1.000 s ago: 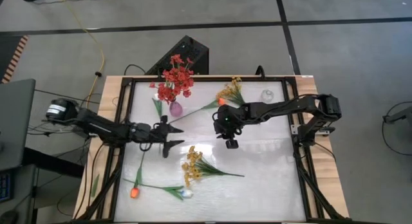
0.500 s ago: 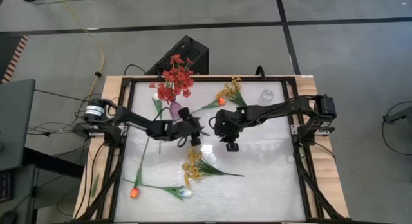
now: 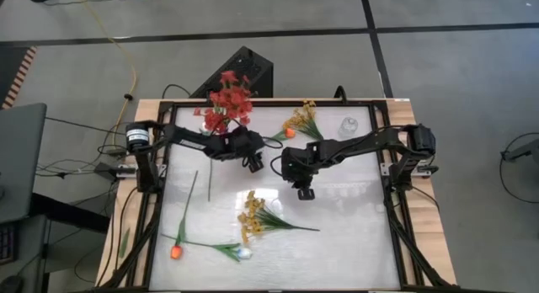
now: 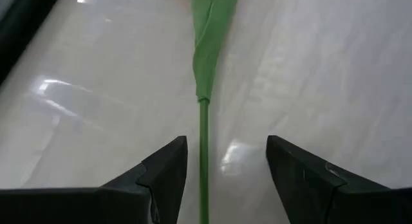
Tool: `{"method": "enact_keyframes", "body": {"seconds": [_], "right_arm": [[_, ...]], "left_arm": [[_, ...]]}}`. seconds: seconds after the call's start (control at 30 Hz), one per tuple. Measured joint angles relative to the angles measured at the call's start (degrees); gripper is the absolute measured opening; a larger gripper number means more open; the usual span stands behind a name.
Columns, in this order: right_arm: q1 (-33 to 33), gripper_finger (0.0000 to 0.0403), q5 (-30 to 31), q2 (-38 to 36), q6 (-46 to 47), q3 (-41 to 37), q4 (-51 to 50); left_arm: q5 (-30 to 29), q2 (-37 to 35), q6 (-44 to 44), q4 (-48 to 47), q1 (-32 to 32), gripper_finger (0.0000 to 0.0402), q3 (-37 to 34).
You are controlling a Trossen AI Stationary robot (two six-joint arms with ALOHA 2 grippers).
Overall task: Sort flowers into vase by color
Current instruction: Put the top orange tulip into the pink vase
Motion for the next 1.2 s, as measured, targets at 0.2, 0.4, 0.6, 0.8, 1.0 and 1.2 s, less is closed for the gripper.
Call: {"method": "enact_keyframes", "body": {"seconds": [0.2, 0.4, 0.6, 0.8, 1.0, 1.2], "right_arm": [[-0.6, 0.0118, -0.1, 0.1, -0.7, 0.0, -0.1], [-0.7, 0.0118, -0.1, 0.1, -0.7, 0.0, -0.2], [-0.4, 0.0118, -0.1, 0.1, -0.4, 0.0, -1.1], [0.4, 0.0118, -0.1, -0.4, 1.2, -0.1, -7.7], [0.1, 0.0118, 0.0, -2.6, 0.8, -3.3, -4.3], [-1.8, 0.0118, -0.1, -6.7, 0.4, -10.0, 4.3]], "left_arm": [[4.4, 1.7, -0.1, -0.3, 1.0, 0.0201, 0.1], [7.0, 1.4, 0.0, -0.1, 0.8, 0.0119, 0.1], [10.8, 0.7, 0.0, 0.6, 0.6, 0.0011, 0.0], [11.3, -6.9, 0.6, 2.0, -1.6, 0.0002, -0.3], [10.1, -18.4, 3.8, 2.6, -5.6, 0.0001, -0.2], [7.1, -31.0, 7.8, 5.4, -10.2, 0.0, -1.8]]}}
